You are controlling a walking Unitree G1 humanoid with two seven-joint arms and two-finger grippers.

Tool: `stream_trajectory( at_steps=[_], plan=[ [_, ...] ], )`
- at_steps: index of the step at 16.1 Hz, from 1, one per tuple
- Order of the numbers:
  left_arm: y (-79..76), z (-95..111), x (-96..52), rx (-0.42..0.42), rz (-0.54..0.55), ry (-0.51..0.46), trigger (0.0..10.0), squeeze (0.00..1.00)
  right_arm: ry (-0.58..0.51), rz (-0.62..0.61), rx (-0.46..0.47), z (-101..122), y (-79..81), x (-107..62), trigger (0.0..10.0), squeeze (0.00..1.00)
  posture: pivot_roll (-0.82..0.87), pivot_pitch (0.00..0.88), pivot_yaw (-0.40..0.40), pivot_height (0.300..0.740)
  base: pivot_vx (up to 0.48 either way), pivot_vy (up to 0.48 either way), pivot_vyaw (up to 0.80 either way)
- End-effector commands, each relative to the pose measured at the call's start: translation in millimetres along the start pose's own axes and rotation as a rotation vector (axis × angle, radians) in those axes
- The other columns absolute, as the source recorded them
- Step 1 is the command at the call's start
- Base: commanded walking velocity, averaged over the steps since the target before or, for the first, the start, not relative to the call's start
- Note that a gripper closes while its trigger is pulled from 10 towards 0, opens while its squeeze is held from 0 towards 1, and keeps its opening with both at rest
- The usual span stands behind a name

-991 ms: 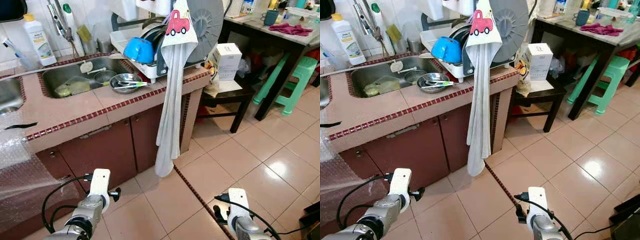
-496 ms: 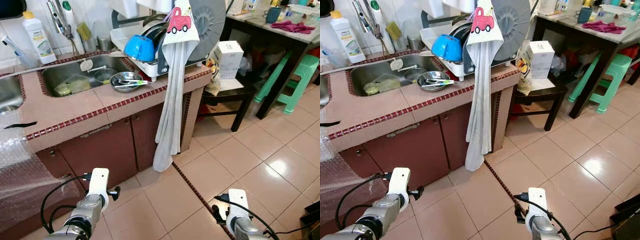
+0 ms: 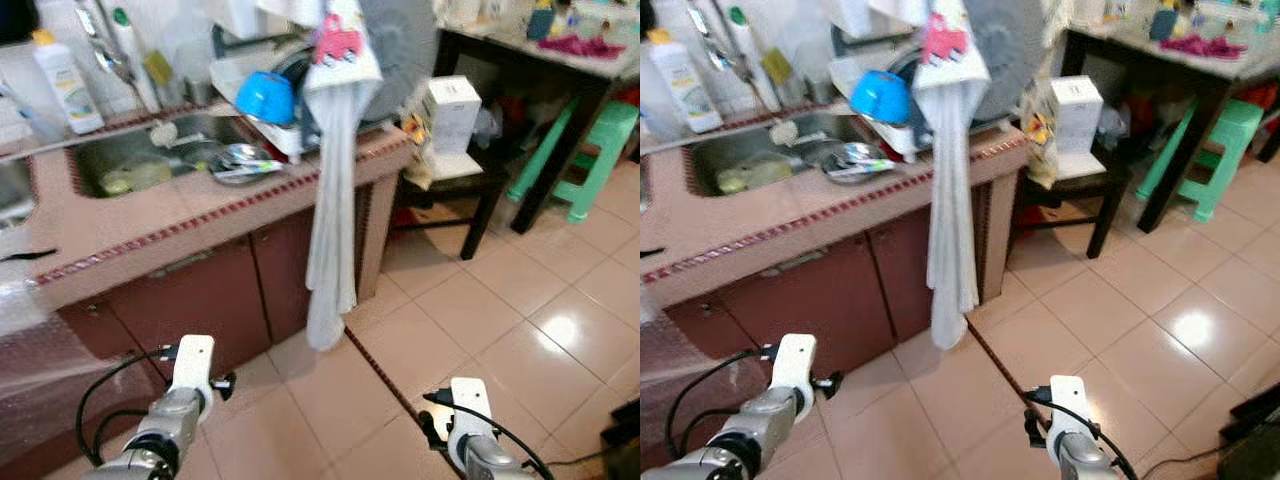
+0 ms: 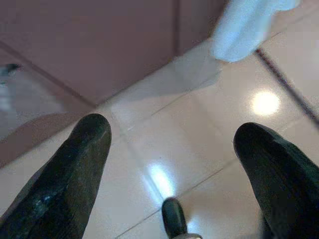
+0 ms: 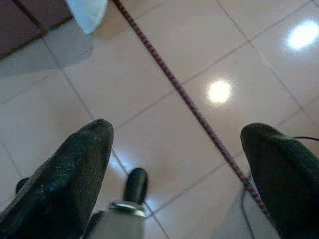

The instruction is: Kitchen organization

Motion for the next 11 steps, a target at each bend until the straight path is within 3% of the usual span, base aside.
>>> stream_trajectory(
  at_steps=[1, 4, 11],
  plan=[
    [7.1, -2.2, -0.8, 0.006, 0.01, 0.011, 10.0, 0.0, -0.017, 0.004, -0.015, 5.5, 3.0, 0.9, 10.0, 0.0, 0.0, 0.0, 0.034, 0.74, 0.0, -0.375, 0.0],
    [6.7, -2.5, -0.8, 0.006, 0.006, 0.013, 10.0, 0.0, -0.015, 0.009, -0.031, 4.5, 3.8, 0.7, 10.0, 0.0, 0.0, 0.0, 0.033, 0.74, 0.0, -0.314, 0.0],
    [10.4, -4.6, -1.3, -0.004, 0.023, 0.017, 10.0, 0.0, -0.018, 0.013, -0.028, 4.8, 5.2, 0.7, 10.0, 0.0, 0.0, 0.0, 0.033, 0.74, 0.0, 0.0, 0.0]
  ],
)
Point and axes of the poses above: a point about 5 cm out from each wrist's last joint towards the gripper, its own x axis pointing out of the wrist towards the gripper, its own z axis along the axis of the wrist's last joint, y = z × x, the point moved 5 cm from there along x, pointing out of the wrist towards the gripper, and after that the axes turned 2 degrees about x, right-handed, at the moved point
